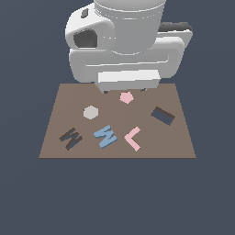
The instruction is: Insert a designated object into the corresponding slot on a board.
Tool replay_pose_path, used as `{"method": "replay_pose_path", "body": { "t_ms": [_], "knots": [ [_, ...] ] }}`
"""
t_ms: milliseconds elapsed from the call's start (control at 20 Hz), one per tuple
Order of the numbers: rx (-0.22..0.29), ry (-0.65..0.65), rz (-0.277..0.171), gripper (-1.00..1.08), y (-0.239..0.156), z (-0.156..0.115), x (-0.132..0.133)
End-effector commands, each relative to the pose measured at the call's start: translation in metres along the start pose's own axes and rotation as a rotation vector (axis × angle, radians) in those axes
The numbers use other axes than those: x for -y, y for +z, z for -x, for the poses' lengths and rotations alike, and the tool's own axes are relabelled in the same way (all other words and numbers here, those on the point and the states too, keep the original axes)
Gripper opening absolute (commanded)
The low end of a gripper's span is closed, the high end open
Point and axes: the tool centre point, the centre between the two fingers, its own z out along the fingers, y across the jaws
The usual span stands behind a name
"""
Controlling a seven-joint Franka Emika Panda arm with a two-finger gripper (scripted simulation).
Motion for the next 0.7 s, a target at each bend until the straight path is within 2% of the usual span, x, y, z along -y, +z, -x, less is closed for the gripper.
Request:
{"method": "replay_pose_path", "body": {
  "t_ms": [0,350,650],
  "knots": [
    [0.000,0.000,0.000,1.00,0.000,0.000,0.000],
    [0.001,0.033,0.001,1.00,0.004,-0.003,0.000],
    [0.004,0.114,0.004,1.00,0.014,-0.010,-0.002]
  ]
}}
